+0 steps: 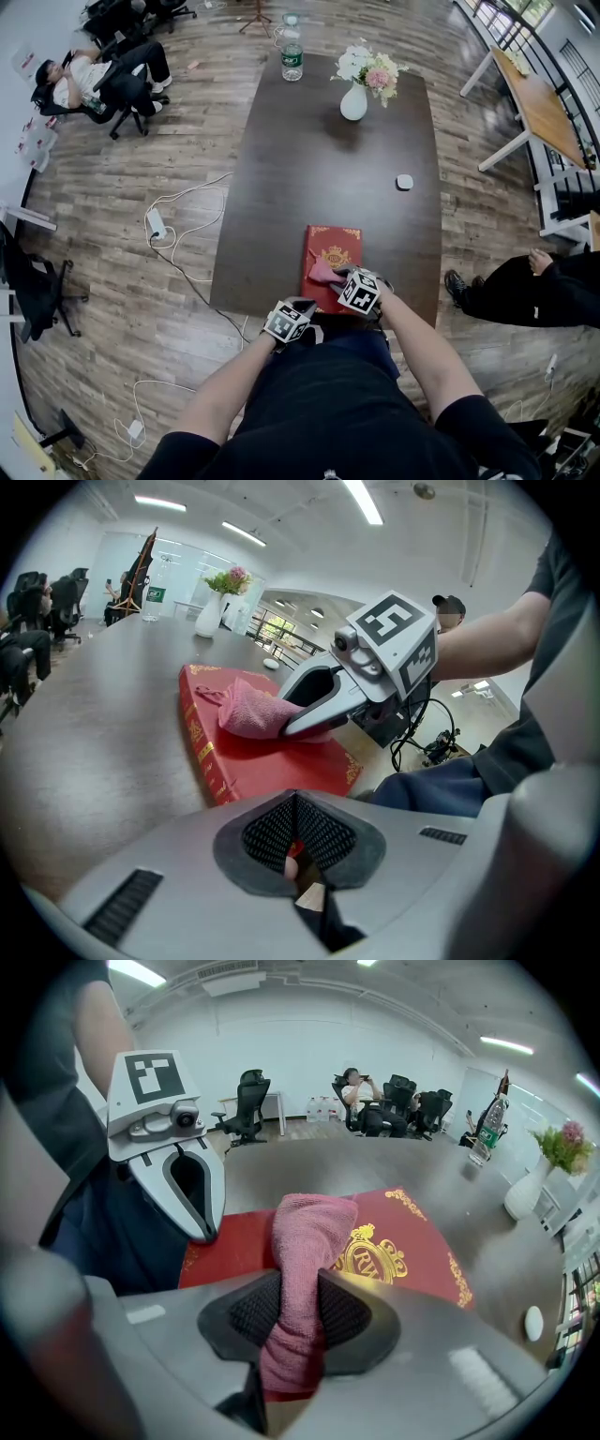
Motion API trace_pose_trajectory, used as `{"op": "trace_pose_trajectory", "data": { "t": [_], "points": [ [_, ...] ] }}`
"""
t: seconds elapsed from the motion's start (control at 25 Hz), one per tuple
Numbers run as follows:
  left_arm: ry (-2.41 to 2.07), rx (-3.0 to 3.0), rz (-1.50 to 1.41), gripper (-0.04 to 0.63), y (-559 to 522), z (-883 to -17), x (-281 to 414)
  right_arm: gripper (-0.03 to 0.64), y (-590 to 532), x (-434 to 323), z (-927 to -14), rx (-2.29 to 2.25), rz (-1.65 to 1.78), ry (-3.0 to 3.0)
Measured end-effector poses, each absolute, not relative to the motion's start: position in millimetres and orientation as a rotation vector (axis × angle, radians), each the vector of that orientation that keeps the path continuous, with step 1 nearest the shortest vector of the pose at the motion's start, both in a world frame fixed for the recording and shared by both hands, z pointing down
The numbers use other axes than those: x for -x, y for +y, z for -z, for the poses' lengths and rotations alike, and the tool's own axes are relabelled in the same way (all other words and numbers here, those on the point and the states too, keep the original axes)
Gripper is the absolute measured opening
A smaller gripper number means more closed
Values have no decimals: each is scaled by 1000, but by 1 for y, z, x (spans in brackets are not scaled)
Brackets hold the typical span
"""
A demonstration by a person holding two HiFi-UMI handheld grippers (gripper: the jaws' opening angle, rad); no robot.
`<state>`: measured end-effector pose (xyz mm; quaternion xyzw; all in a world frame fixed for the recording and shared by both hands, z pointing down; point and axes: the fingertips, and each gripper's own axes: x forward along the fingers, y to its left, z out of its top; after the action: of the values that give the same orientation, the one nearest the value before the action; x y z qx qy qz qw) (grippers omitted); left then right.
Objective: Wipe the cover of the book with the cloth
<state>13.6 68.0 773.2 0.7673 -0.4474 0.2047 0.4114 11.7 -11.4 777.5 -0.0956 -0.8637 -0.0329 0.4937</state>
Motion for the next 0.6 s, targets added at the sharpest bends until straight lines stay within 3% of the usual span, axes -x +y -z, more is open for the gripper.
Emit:
{"op": "trace_pose_trajectory", "data": {
  "t": [0.6],
  "points": [
    [-1130, -1929, -522, -5, 67, -774, -15, 113, -19, -29, -777, 211, 86, -2090]
  ]
}}
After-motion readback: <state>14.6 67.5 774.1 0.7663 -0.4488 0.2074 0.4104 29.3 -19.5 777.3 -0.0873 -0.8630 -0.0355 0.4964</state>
